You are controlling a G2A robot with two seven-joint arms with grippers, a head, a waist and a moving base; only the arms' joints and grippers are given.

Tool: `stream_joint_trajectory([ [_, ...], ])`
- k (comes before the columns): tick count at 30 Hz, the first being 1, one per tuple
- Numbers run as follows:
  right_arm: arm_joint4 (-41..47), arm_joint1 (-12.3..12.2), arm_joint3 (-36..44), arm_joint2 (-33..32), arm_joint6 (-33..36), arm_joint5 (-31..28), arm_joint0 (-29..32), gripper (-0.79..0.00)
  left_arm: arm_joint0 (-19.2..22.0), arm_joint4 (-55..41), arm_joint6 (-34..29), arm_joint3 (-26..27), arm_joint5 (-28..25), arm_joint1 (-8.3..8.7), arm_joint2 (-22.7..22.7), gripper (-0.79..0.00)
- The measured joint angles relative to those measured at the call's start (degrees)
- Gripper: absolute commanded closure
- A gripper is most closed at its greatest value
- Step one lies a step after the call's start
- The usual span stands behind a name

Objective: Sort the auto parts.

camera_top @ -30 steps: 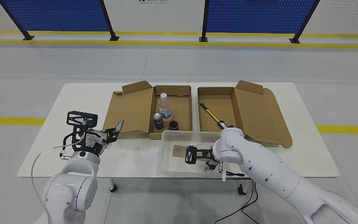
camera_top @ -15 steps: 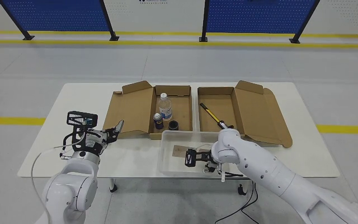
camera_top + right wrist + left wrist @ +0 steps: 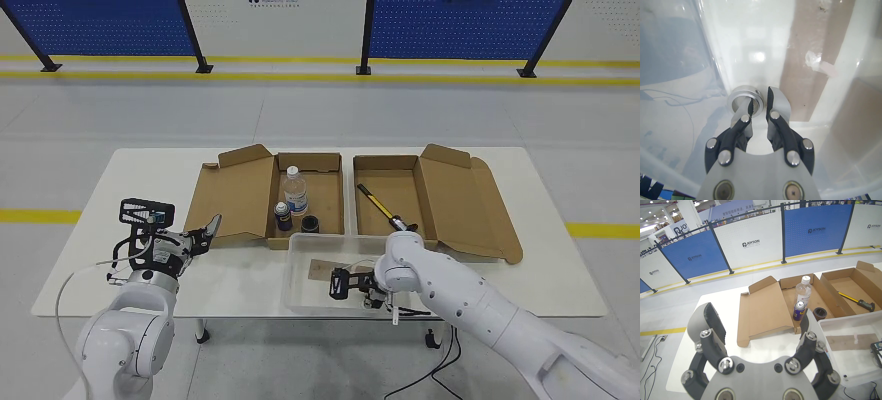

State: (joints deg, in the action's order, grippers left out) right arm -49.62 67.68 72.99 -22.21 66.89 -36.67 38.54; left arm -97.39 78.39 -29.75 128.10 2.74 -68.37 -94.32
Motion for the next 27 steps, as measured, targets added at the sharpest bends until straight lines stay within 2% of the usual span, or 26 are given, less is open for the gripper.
stream_joint_trajectory([
  [8,0.2,1.2,-2.1,0.8,-0.3,-0.5,-0.5,-0.092,0.0,0.0,0.0,0.0,0.0,0.0,0.0,-0.785],
  [11,0.4,1.7,-2.8,1.1,-0.4,-0.8,-0.7,0.0,0.0,0.0,0.0,0.0,0.0,0.0,0.0,-0.785],
  [19,1.3,1.9,-3.3,-0.1,-2.0,-0.7,-1.3,0.0,0.0,0.0,0.0,0.0,0.0,0.0,0.0,-0.785],
  [27,2.6,-0.8,2.1,-6.4,-5.1,0.7,-0.2,0.0,0.0,0.0,0.0,0.0,0.0,0.0,0.0,-0.785],
])
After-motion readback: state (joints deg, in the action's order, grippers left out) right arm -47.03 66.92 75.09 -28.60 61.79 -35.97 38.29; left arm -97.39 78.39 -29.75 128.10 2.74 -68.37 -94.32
